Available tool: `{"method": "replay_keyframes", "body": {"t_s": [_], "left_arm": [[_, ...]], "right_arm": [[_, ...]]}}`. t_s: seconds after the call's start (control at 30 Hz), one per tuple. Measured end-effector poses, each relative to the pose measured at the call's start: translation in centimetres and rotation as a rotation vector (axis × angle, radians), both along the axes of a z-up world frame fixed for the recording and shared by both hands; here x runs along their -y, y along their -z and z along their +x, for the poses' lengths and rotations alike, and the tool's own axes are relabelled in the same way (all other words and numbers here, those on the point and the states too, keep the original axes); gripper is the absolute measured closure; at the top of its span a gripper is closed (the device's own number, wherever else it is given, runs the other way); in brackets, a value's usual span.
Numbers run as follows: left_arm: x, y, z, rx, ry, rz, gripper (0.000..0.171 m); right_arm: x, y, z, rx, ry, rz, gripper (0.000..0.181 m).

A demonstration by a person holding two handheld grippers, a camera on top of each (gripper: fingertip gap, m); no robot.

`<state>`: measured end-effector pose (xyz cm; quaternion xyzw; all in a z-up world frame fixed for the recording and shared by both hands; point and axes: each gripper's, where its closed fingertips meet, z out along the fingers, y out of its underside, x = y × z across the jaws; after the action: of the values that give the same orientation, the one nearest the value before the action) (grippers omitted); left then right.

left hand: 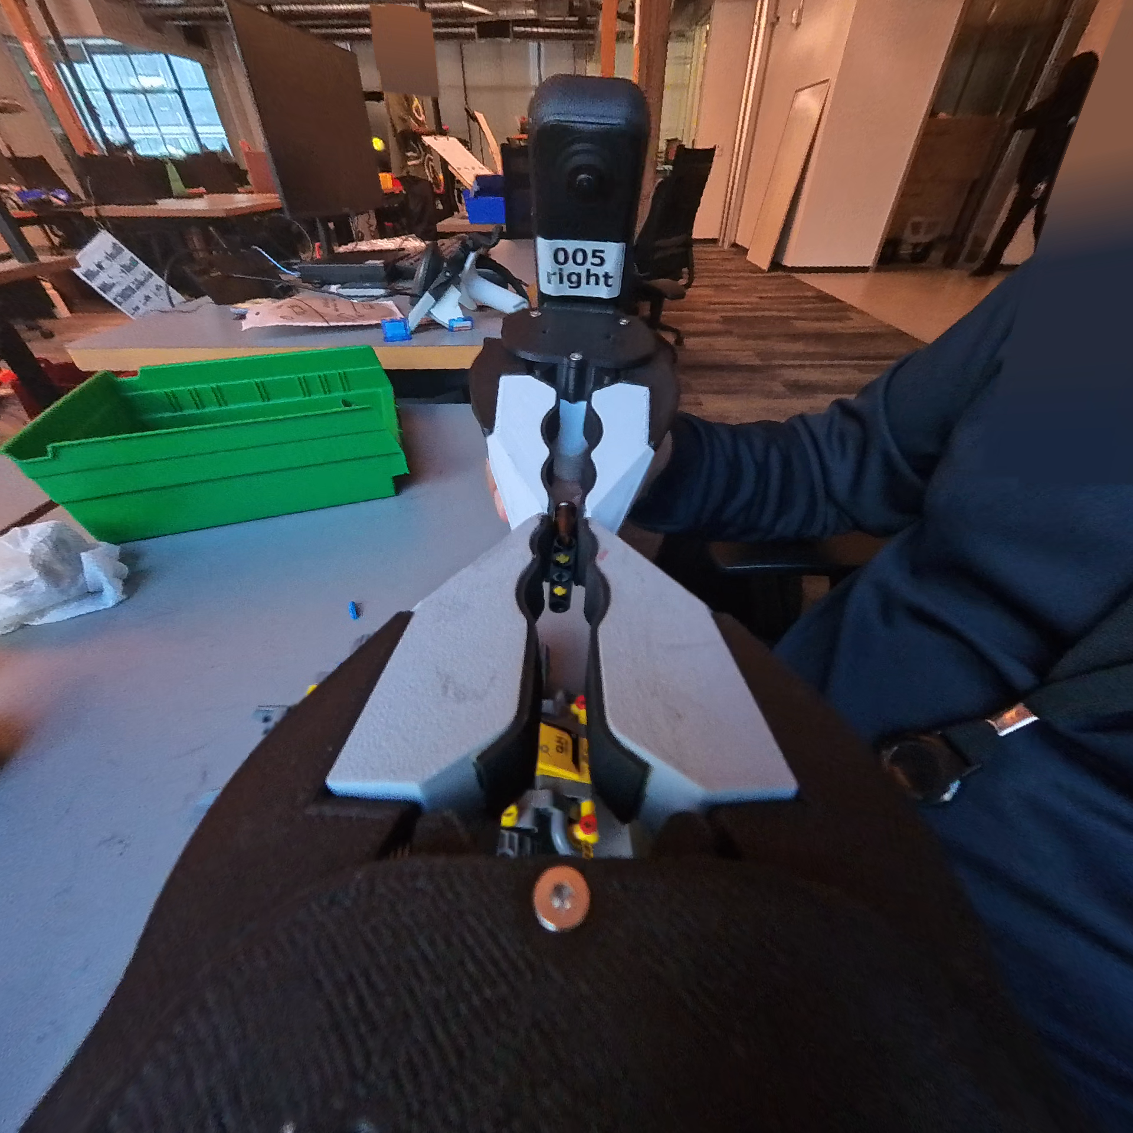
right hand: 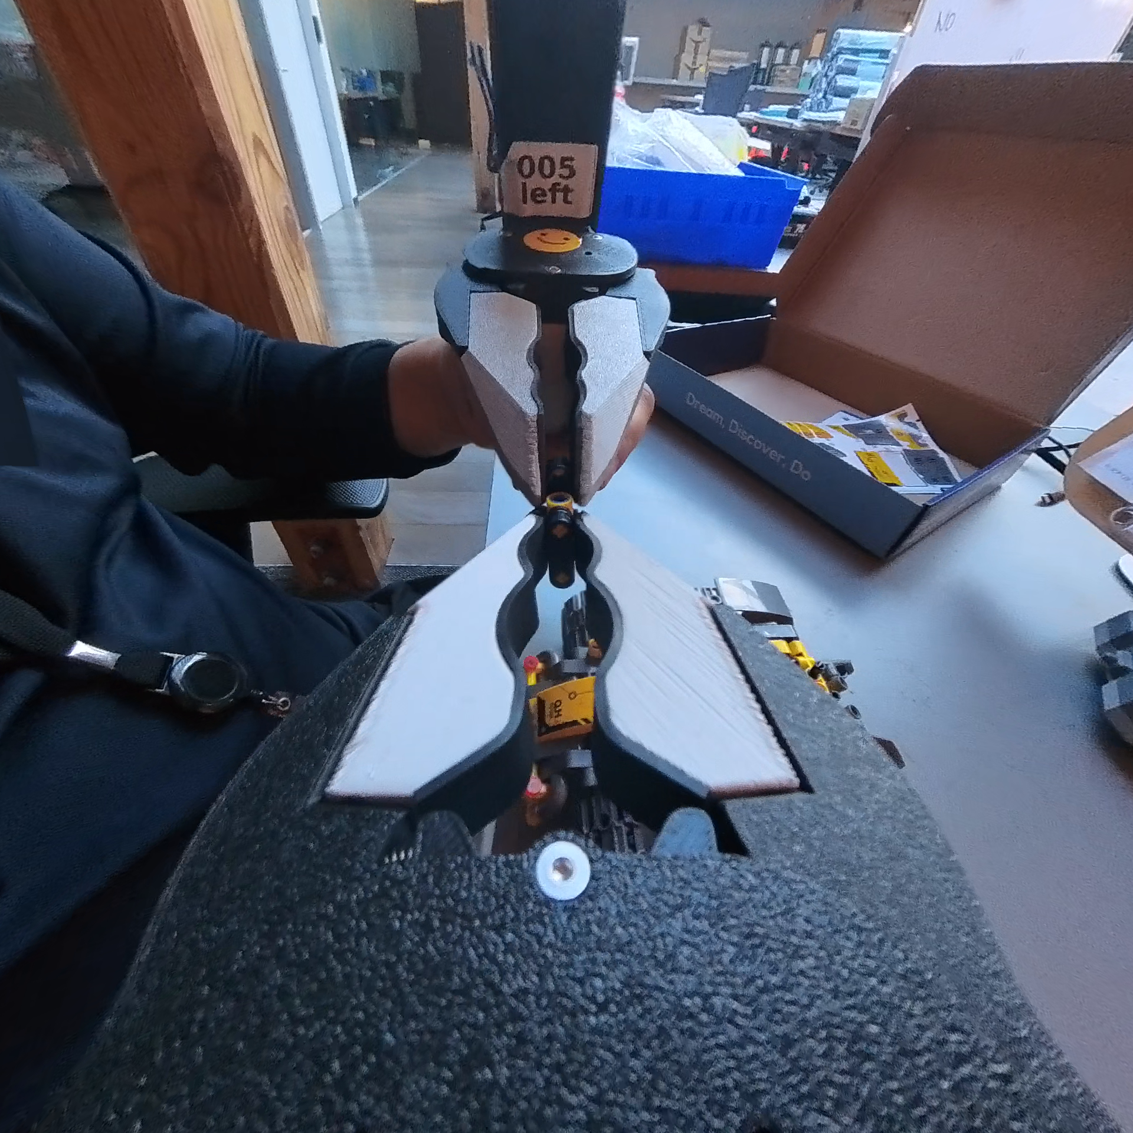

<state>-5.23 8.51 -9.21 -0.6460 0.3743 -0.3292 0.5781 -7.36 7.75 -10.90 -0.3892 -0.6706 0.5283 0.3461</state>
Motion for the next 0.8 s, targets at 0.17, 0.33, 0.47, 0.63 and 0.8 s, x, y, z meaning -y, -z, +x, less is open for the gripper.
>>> {"method": "replay_keyframes", "body": {"t_s": [0.17, 0.33, 0.47, 0.63, 0.8], "left_arm": [[-0.5, -1.6, -0.4, 0.122, -0.032, 0.0, 0.166], [0.3, -3.1, -0.1, 0.19, -0.004, 0.056, 0.166], [0.4, -3.3, 0.0, 0.194, -0.003, 0.086, 0.166], [0.5, -3.4, 0.1, 0.219, 0.003, 0.092, 0.166], [0.7, -3.5, 0.2, 0.207, -0.004, 0.114, 0.166]], "right_arm": [[-0.5, -1.7, -0.2, -0.063, 0.05, -0.051, 0.176], [0.1, -3.4, 0.2, -0.101, 0.057, -0.068, 0.177], [0.2, -3.7, 0.5, -0.118, 0.042, -0.099, 0.177], [0.2, -4.1, 0.7, -0.125, 0.029, -0.111, 0.177], [0.4, -4.3, 0.9, -0.127, 0.016, -0.118, 0.177]]}}
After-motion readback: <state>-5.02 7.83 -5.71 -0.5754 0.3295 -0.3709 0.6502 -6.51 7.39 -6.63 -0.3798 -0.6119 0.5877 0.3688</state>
